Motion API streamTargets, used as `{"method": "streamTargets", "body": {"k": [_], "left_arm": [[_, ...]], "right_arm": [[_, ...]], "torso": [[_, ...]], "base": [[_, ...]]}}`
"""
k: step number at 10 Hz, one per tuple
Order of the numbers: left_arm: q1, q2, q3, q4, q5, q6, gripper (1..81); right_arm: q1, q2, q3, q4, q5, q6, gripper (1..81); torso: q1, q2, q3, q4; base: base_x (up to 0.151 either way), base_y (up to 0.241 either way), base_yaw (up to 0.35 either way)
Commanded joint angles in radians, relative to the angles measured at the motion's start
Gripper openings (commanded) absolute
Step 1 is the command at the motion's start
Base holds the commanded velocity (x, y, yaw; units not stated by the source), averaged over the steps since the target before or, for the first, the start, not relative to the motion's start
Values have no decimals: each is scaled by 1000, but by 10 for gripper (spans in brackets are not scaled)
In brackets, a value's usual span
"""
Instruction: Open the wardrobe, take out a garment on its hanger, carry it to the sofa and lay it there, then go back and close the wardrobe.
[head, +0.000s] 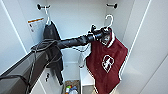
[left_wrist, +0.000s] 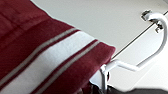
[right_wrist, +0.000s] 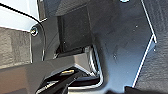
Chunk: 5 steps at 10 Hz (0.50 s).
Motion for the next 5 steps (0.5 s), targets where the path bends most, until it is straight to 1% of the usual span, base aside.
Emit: {"method": "streamTargets", "body": {"k": [1, 4, 5], "left_arm": [[-223, -5, 22, -7, -48, 13, 10], [-223, -12, 31, -7, -48, 13, 10], [-223, -16, 39, -7, -48, 13, 10]], "right_arm": [[31, 3, 6, 3, -48, -3, 811], [31, 3, 6, 3, -48, -3, 811], [31, 3, 6, 3, -48, -3, 811]], "torso": [[0, 0, 0, 0], [0, 0, 0, 0], [0, 0, 0, 0]], "base": [[-129, 0, 0], [-129, 0, 0], [-93, 0, 0]]}}
